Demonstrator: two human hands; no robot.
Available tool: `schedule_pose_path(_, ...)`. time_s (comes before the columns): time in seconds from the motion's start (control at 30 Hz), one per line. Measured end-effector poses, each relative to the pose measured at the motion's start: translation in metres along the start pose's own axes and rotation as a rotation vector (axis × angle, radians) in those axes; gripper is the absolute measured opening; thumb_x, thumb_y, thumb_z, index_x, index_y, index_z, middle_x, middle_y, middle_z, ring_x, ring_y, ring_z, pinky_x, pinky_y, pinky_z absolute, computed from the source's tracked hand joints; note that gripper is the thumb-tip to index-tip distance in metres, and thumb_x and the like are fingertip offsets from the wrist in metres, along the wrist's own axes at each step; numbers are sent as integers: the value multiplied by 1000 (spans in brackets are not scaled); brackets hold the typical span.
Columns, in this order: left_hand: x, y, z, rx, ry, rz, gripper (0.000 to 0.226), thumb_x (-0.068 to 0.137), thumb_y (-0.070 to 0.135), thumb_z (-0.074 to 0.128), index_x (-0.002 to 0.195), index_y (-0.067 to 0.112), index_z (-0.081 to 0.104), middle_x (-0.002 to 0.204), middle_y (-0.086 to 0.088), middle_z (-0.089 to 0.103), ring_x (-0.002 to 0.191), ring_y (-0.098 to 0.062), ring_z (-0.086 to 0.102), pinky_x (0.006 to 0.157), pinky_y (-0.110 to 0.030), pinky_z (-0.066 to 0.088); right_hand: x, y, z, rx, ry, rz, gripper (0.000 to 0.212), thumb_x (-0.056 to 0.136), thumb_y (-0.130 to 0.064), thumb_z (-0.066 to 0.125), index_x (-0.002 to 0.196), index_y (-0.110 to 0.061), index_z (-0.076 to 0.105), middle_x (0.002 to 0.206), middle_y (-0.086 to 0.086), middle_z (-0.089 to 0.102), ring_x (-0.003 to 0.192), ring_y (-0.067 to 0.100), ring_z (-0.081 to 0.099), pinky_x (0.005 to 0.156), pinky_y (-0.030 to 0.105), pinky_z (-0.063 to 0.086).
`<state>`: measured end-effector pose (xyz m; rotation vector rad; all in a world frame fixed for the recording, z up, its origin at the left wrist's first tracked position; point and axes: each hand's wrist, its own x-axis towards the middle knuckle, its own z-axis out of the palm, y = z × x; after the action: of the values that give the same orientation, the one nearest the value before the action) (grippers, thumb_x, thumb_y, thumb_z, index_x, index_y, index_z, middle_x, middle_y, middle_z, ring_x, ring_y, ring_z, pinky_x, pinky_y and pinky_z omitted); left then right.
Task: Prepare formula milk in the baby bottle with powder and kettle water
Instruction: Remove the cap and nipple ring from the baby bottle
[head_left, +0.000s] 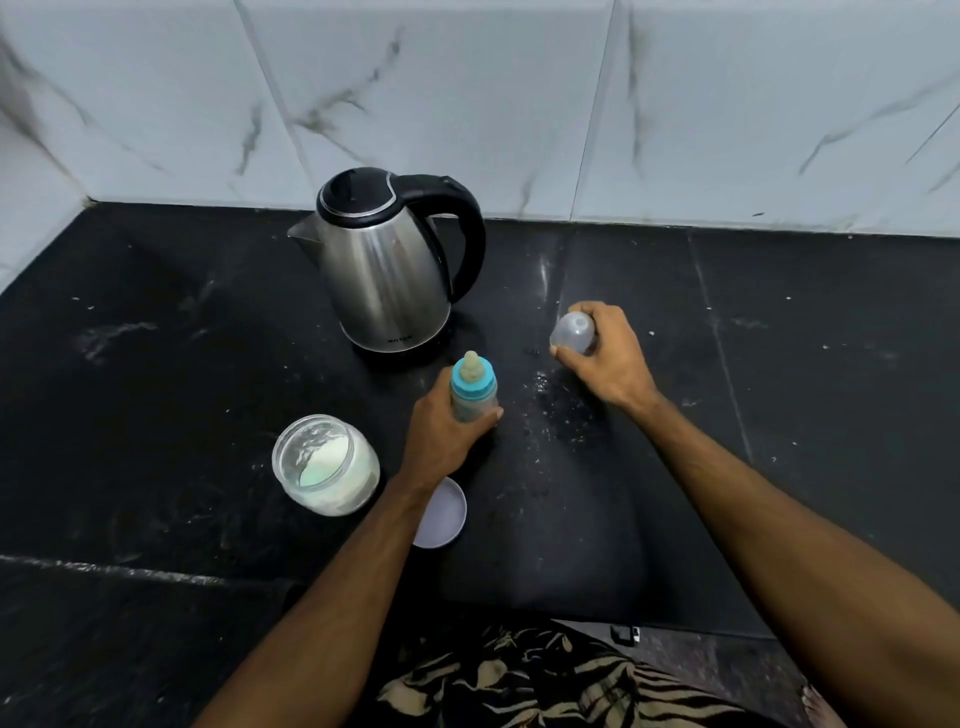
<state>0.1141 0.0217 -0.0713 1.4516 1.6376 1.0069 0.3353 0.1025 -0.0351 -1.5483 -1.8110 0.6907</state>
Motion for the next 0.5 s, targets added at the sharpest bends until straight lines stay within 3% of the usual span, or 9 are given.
schedule_pose_path(0.13,1,-1,-3,3,6,7,59,75,23,84,120,32,47,103,30,53,93,29,51,77,4,39,2,20,1,-59,-4,82,55,81,-28,78,126,-14,51,124,4,53,105,16,52,90,30,47)
schedule_pose_path(0.37,-1,-3,0,2,12,15,60,75,24,84,123,31,47,106,30,52,95,27,51,79,4,38,1,37,7,-148,-77,131,64,81,-32,78,134,-16,47,131,9,52,121,26,49,105,49,42)
schedule_pose_path(0.5,-2,-2,1,-1,12,11,63,75,24,83,128,26,49,108,28,52,96,26,50,79,4,38,-6,23,8,-115,-4,97,79,80,-48,75,143,-20,38,145,7,40,133,24,39,112,50,34)
